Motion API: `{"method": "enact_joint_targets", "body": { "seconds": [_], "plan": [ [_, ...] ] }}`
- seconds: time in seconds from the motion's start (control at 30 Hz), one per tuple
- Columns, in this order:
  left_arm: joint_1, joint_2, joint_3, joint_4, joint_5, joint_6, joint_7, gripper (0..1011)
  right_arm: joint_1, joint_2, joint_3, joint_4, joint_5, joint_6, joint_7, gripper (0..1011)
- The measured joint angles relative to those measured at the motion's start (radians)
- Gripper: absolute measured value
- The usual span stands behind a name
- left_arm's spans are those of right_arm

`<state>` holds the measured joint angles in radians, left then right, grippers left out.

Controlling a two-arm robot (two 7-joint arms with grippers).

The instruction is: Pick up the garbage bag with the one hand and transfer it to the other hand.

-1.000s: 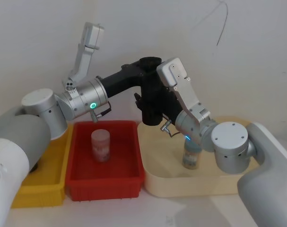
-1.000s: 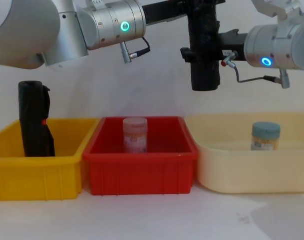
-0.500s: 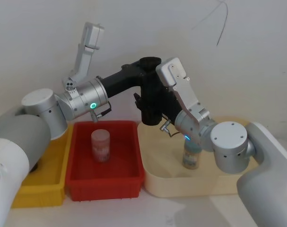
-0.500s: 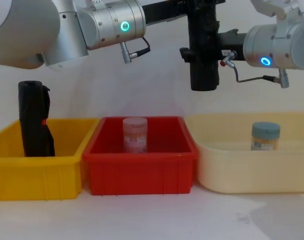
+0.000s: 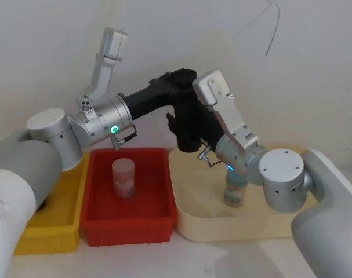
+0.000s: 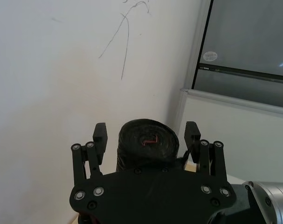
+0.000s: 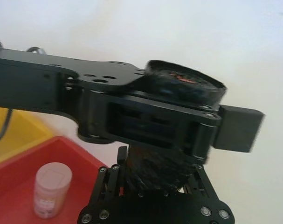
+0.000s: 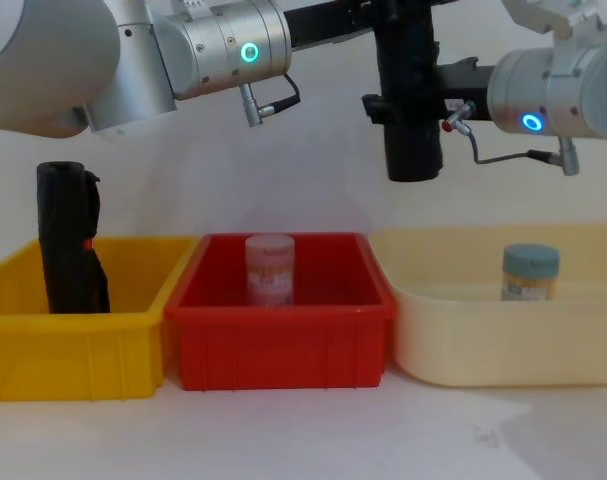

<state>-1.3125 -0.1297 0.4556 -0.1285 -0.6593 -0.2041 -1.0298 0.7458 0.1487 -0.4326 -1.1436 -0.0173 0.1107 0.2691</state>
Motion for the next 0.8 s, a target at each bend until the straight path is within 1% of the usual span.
{"method": "enact_joint_targets", "body": {
  "seconds": [0.13, 0.43, 0.47, 0.67, 0.7, 0.77, 0.8],
  "plan": [
    [0.000, 0.000, 0.000, 0.000, 0.000, 0.000, 0.000, 1000, -0.003, 0.001, 0.007, 0.001, -0.009, -0.003, -0.020, 549],
    [0.000, 0.000, 0.000, 0.000, 0.000, 0.000, 0.001, 1000, -0.011, 0.011, 0.042, 0.006, -0.036, -0.006, -0.096, 549],
    [0.000, 0.000, 0.000, 0.000, 0.000, 0.000, 0.001, 1000, -0.011, 0.011, 0.042, 0.006, -0.036, -0.006, -0.096, 549],
    [0.000, 0.000, 0.000, 0.000, 0.000, 0.000, 0.001, 1000, -0.014, 0.023, 0.075, 0.022, -0.049, -0.005, -0.144, 549],
    [0.000, 0.000, 0.000, 0.000, 0.000, 0.000, 0.001, 1000, -0.013, 0.027, 0.085, 0.032, -0.051, -0.005, -0.154, 549],
    [0.000, 0.000, 0.000, 0.000, 0.000, 0.000, 0.001, 1000, -0.013, 0.030, 0.092, 0.041, -0.052, -0.005, -0.163, 549],
    [0.000, 0.000, 0.000, 0.000, 0.000, 0.000, 0.001, 1000, -0.011, 0.036, 0.104, 0.054, -0.052, -0.005, -0.172, 549]
  ]
}}
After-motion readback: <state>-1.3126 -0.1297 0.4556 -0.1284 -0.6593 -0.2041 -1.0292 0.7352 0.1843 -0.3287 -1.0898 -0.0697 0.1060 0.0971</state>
